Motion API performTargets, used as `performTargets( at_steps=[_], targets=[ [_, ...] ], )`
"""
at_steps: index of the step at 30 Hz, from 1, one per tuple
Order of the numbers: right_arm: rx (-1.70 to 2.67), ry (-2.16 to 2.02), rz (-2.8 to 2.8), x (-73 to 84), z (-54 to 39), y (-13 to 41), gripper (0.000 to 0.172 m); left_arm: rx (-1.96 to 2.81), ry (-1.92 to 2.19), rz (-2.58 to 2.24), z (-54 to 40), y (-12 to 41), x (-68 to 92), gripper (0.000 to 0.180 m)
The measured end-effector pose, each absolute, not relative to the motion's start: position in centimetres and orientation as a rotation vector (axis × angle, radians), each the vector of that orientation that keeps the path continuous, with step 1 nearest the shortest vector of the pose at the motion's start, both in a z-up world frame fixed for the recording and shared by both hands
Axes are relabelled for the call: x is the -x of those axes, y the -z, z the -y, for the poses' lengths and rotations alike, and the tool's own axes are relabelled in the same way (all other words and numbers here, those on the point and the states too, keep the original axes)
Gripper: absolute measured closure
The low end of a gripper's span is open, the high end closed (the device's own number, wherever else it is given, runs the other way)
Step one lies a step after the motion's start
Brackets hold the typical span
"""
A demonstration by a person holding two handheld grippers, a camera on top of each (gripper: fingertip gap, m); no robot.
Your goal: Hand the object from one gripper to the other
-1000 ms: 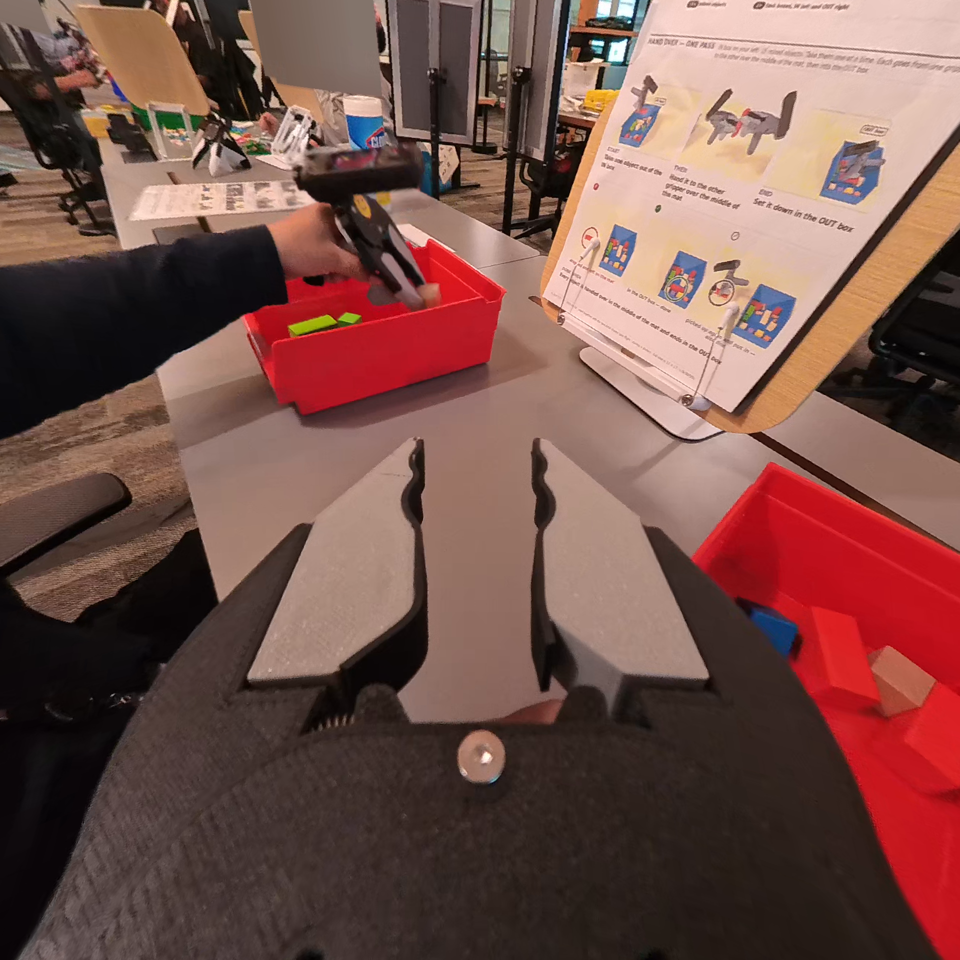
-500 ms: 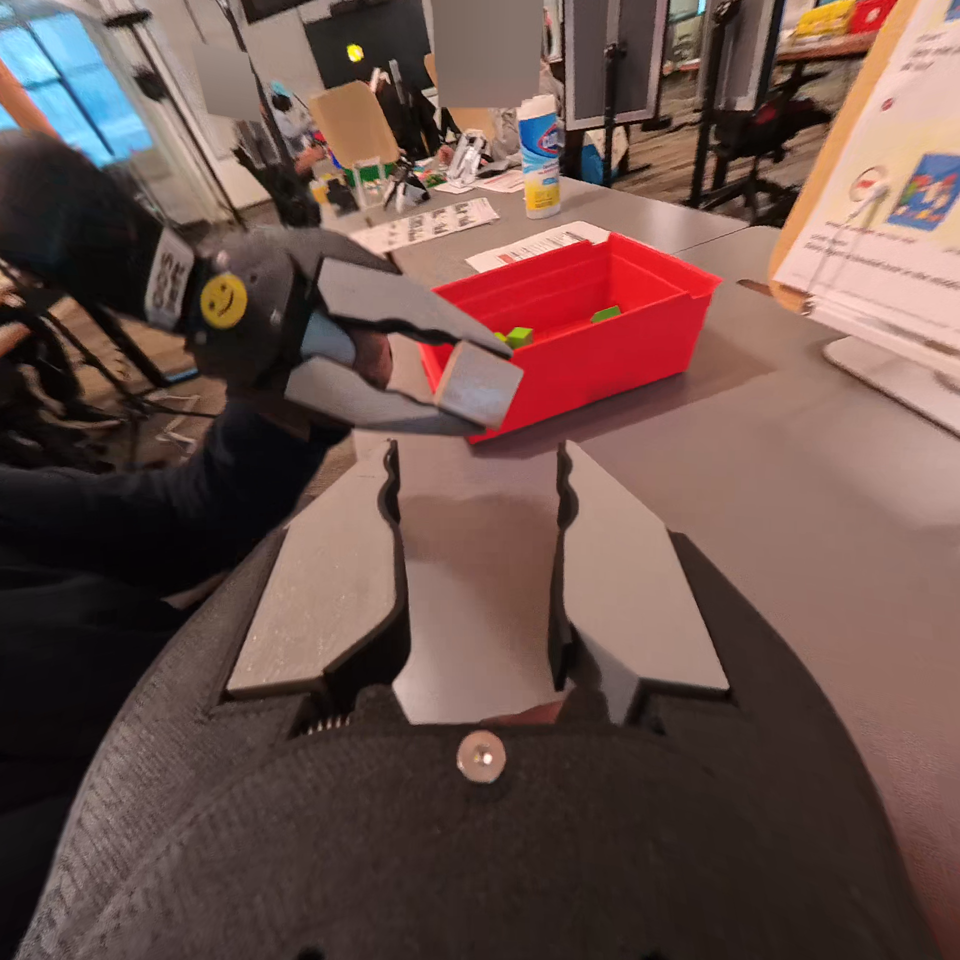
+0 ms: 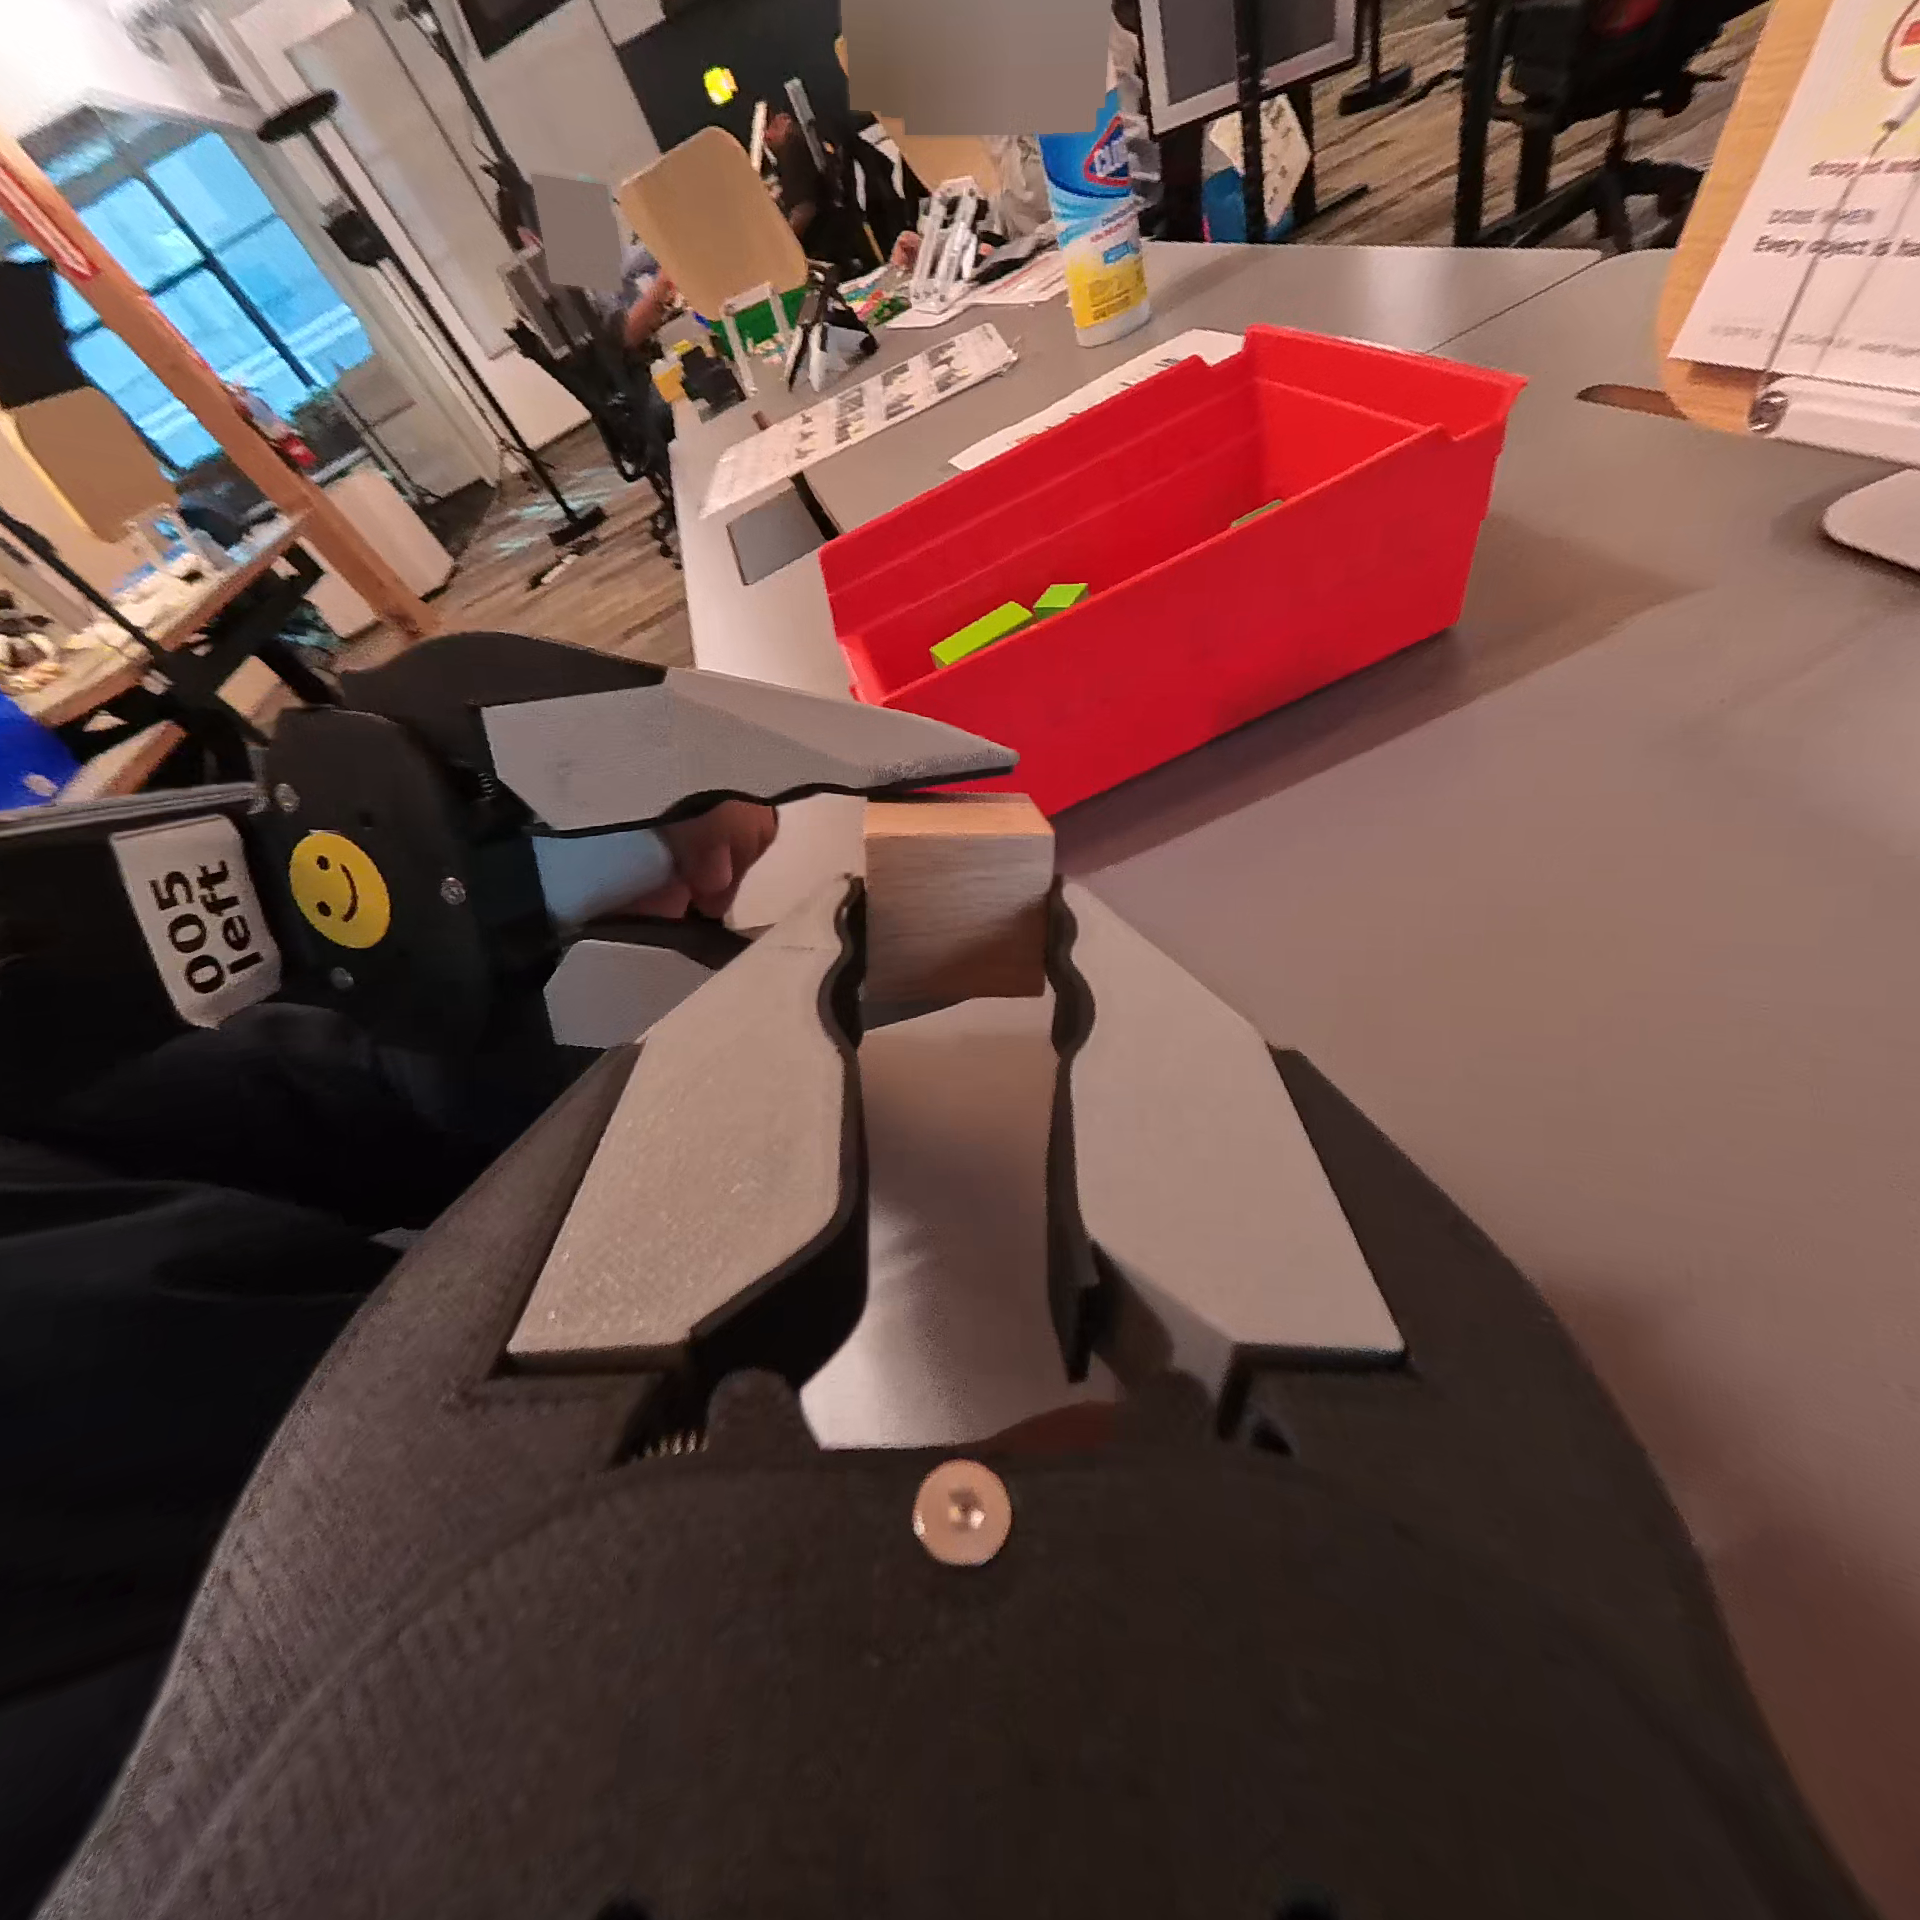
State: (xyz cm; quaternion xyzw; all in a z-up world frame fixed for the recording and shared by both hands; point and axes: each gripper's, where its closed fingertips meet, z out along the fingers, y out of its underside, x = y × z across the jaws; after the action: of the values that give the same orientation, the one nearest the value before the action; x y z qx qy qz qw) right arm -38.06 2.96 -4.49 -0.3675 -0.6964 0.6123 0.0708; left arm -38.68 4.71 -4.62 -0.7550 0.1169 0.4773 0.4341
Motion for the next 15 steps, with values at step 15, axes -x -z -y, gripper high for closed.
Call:
performTargets(
  at_steps=[15],
  targets=[
    [1.467,-1.07,1.474,39.9,-29.5,4.2,0.14,1.877,-0.836,0.274,3.7,1.7,44.7,0.18]
  ],
)
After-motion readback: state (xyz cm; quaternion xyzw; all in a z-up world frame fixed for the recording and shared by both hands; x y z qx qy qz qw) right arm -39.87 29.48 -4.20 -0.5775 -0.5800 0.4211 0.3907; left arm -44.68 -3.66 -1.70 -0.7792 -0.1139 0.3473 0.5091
